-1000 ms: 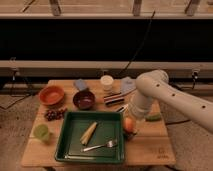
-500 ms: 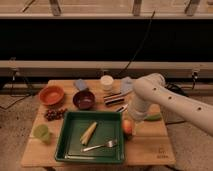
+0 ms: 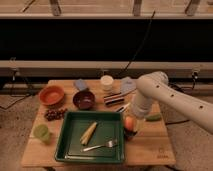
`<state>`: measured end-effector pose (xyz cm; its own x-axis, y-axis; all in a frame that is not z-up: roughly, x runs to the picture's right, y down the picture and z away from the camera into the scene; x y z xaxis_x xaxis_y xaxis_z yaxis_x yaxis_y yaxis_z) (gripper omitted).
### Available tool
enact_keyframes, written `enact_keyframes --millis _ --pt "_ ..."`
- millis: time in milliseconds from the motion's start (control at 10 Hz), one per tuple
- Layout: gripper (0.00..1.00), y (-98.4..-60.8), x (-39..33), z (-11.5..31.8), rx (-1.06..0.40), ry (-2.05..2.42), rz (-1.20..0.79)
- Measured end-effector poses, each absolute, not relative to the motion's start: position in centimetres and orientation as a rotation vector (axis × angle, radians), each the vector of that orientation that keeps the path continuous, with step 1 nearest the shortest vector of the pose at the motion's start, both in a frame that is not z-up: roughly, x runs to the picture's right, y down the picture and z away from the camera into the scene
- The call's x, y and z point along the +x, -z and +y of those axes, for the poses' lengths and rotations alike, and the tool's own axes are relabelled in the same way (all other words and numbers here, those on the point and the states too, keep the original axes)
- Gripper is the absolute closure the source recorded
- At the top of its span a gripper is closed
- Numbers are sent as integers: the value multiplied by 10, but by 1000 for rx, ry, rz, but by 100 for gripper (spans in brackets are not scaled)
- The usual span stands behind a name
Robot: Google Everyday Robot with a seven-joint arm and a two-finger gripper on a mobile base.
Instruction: Place apple in metal cup
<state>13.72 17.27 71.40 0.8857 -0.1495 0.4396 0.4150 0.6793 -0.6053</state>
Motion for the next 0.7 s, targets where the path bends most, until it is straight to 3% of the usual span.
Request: enact_keyframes --millis 700 --pt "20 -709 150 157 -760 289 -388"
